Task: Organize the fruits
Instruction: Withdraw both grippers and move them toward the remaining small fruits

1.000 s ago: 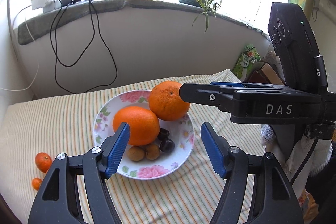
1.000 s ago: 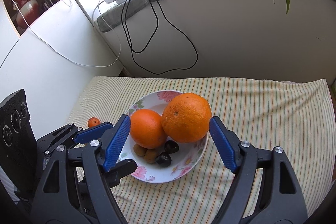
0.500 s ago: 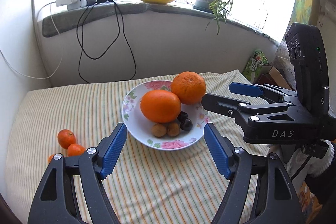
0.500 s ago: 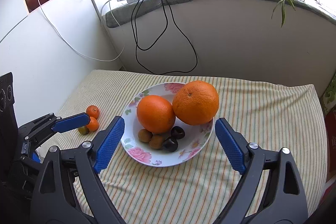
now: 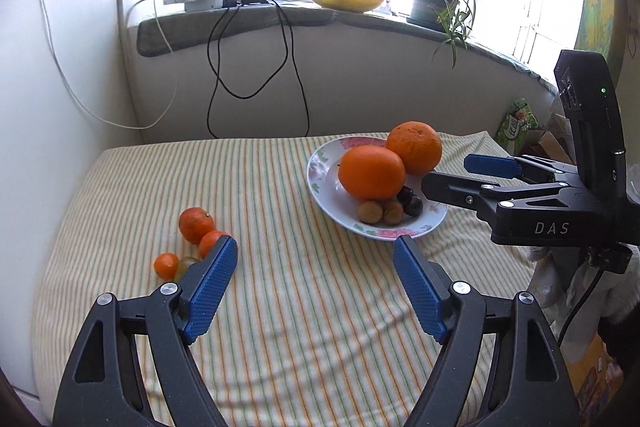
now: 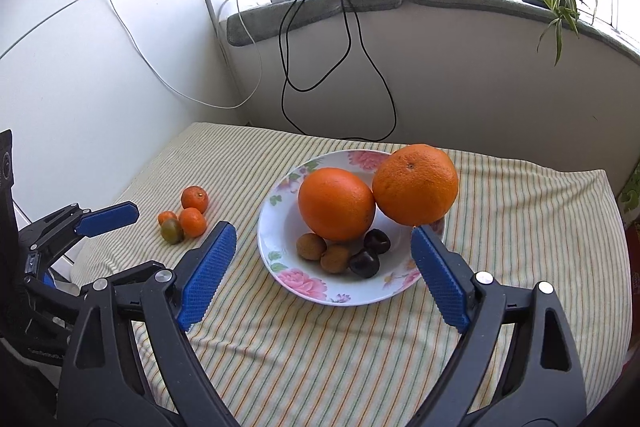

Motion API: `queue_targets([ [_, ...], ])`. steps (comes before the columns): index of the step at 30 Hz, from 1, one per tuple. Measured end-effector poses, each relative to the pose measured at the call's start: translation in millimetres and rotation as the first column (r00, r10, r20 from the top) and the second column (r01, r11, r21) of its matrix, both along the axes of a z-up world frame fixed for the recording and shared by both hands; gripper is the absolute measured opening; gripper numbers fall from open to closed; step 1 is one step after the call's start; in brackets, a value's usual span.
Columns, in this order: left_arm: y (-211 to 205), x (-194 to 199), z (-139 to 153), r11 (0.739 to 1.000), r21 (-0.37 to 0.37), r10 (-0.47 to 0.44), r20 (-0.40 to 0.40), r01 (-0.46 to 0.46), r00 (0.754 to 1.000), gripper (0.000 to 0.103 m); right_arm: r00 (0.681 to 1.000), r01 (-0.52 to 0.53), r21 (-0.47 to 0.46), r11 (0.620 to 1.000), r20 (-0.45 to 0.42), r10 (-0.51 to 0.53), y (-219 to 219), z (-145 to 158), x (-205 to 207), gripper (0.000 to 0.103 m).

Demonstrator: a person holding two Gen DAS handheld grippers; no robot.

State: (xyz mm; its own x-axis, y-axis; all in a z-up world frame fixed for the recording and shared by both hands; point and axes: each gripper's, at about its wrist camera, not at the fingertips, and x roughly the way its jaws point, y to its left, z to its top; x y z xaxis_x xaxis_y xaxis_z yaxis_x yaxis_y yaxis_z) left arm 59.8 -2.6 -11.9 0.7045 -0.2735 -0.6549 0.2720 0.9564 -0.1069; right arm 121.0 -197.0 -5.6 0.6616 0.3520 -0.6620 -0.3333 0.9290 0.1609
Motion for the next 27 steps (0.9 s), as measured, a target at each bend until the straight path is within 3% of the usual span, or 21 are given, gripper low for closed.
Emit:
queue_targets([
  [8,52,-9,-19,0.995,-0.036,0.092,-0.042,-0.093,0.995,0.08,0.998,-0.064,-0.059,0.996,-0.013,0.064,30,-8,-6,0.091],
  [15,84,-9,-35,0.988,-0.064,0.136,-0.074,-0.141,0.988,0.077,0.989,-0.147,-0.039,0.988,-0.037,0.145,59,-15,-6,0.091],
  [21,98,1,-46,0.984,-0.101,0.134,-0.101,-0.144,0.986,0.068,0.974,-0.214,-0.015,0.977,-0.081,0.212,87,-26,-1,0.091],
  [25,100,7,-52,0.985,-0.112,0.116,-0.111,-0.128,0.987,0.051,0.964,-0.243,0.009,0.97,-0.114,0.242,103,-33,7,0.091],
  [27,100,10,-56,0.987,-0.11,0.105,-0.115,-0.117,0.988,0.05,0.96,-0.251,0.013,0.968,-0.124,0.25,110,-37,11,0.091],
])
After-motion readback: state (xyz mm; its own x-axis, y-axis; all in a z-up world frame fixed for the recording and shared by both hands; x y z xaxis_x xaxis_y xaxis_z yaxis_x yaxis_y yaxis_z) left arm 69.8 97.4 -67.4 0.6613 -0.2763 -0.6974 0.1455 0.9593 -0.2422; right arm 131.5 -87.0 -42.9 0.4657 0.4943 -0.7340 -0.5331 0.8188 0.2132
